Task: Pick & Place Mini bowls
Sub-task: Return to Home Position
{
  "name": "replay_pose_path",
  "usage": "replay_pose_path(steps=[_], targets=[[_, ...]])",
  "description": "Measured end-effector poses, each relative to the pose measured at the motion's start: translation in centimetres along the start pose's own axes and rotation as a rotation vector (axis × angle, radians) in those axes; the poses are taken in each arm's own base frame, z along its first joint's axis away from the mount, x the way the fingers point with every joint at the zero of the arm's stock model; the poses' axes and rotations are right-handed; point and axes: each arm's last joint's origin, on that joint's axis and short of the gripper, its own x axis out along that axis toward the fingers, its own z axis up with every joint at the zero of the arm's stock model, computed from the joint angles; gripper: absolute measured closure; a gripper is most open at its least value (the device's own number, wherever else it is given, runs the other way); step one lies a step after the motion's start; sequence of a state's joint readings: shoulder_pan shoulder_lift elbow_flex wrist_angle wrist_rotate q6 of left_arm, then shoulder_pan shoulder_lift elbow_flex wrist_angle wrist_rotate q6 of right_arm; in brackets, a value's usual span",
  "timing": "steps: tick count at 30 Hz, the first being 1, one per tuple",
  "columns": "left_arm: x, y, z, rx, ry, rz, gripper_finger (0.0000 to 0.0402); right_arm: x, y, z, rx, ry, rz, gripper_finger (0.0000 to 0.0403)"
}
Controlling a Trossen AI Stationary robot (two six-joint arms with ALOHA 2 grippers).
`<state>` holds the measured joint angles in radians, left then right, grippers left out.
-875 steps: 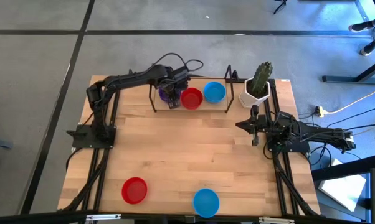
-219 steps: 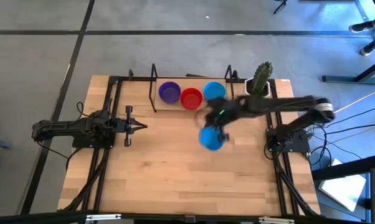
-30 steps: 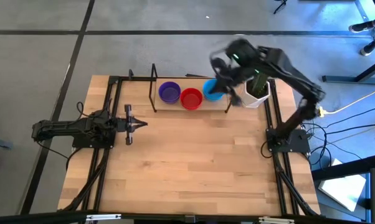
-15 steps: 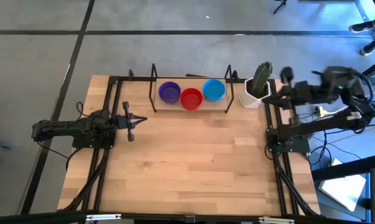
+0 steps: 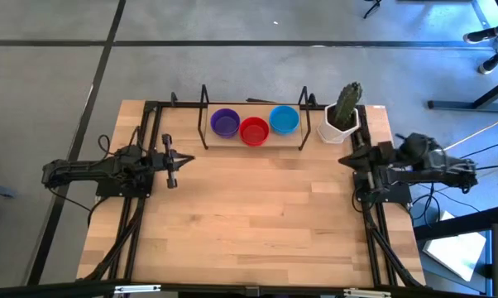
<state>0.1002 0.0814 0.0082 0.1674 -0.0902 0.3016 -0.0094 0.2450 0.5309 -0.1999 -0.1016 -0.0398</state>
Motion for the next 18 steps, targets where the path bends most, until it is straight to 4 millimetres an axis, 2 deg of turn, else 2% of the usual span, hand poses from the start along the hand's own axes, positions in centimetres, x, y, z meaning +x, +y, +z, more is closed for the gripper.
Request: replay_pose_path(steps=[4,8,12,18], targets=[[0.0,-0.3,0.6,0.025,-0.087,-0.119,0.0399,1.3,0.0,-3.6,-0.03,0.007,-0.007,0.0396],[-0.1,-0.5,0.7,0.026,-0.125,-0.202,0.0399,1.8,0.0,-5.7,-0.135,0.016,-0.005,0.0395],[-0.1,-0.6,0.4,0.042,-0.097,-0.231,0.04,2.0,0.0,-6.7,-0.151,0.016,-0.002,0.0395],[-0.1,-0.5,0.6,0.004,-0.112,-0.22,0.0399,2.2,0.1,-7.8,-0.076,0.015,-0.002,0.0394]])
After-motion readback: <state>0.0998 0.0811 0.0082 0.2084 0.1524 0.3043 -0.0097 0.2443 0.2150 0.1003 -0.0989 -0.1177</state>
